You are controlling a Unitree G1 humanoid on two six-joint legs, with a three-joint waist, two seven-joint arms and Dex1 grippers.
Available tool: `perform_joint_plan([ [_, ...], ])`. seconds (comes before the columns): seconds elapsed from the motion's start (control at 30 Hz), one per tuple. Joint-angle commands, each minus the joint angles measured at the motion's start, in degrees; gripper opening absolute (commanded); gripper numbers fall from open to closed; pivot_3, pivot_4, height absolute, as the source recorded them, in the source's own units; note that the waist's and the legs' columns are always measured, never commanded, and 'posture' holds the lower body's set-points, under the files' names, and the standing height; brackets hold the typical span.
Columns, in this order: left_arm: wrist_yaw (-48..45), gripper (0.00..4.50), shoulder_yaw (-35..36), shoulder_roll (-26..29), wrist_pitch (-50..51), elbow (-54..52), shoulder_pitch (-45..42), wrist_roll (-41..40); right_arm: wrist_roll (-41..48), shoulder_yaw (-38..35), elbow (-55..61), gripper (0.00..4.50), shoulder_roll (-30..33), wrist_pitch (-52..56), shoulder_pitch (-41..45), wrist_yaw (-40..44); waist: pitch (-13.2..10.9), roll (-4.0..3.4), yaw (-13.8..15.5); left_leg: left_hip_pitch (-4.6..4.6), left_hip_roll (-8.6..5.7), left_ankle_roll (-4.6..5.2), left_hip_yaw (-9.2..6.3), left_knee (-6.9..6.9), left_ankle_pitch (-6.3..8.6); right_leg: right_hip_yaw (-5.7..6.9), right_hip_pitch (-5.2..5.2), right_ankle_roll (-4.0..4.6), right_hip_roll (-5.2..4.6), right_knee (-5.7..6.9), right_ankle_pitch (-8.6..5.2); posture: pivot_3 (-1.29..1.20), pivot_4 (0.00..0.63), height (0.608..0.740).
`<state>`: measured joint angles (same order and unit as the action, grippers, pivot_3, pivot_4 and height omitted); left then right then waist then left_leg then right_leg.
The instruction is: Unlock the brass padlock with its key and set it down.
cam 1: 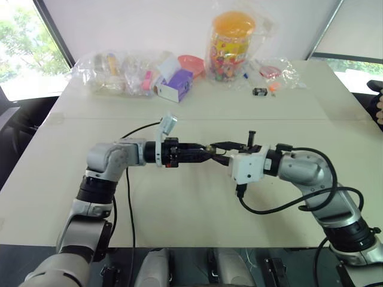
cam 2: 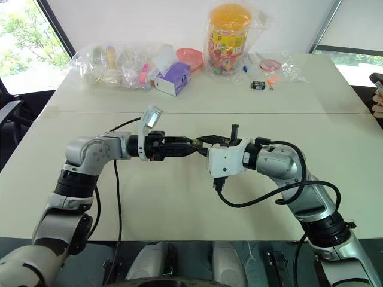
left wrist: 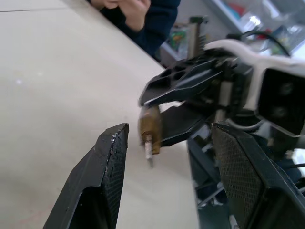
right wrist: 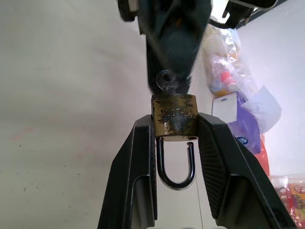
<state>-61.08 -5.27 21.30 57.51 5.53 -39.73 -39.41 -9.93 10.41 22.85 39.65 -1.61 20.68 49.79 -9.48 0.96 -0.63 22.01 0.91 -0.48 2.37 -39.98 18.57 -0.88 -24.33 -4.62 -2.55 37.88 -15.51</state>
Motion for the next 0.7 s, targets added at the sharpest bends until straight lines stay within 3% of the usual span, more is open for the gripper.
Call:
perform_joint_plan([
  [0.03,1.1,2.92,-0.1,-1.1,-3.1,0.4,-0.2,1.3,1.1,-0.8,2.2,0.64,-0.5,0.5,0.7,-0.9,0.0,0.0,0.0,0.0,0.0,0.0,0.0,0.0,0.0,0.0,0.0,0.0,0.0,0.0,0.0,0.0,0.15,0.735],
  [0.37,1.9,2.92,1.2,-3.2,-4.8,4.0,-2.0,1.0,0.9,-0.5,2.2,0.64,-0.7,0.8,1.0,-0.7,0.0,0.0,0.0,0.02,-0.01,0.01,0.0,-0.02,0.01,0.0,0.0,0.0,-0.01,0.0,0.0,0.0,0.15,0.735],
  [0.47,1.8,2.03,1.2,-3.2,-4.9,4.2,-2.2,1.0,0.8,-0.5,2.2,0.64,-0.6,0.7,1.0,-0.7,0.0,0.0,0.0,0.02,-0.01,0.01,0.0,-0.02,0.01,0.01,0.0,0.0,0.0,0.0,0.0,0.0,0.15,0.735],
  [0.6,1.4,0.16,1.2,-2.9,-5.0,4.1,-2.1,0.9,0.7,-0.4,2.2,0.64,-0.5,0.6,1.0,-0.7,0.0,0.0,0.0,0.02,-0.01,0.02,-0.01,-0.02,0.01,0.01,-0.01,0.0,0.0,0.0,0.0,0.0,0.15,0.735],
  [0.7,1.3,0.08,1.1,-2.6,-4.9,4.0,-2.0,0.7,0.6,-0.3,2.1,0.64,-0.4,0.4,0.9,-0.7,0.0,0.0,0.0,0.02,-0.01,0.02,-0.01,-0.02,0.01,0.0,-0.01,0.0,0.0,0.0,0.0,0.0,0.15,0.735],
])
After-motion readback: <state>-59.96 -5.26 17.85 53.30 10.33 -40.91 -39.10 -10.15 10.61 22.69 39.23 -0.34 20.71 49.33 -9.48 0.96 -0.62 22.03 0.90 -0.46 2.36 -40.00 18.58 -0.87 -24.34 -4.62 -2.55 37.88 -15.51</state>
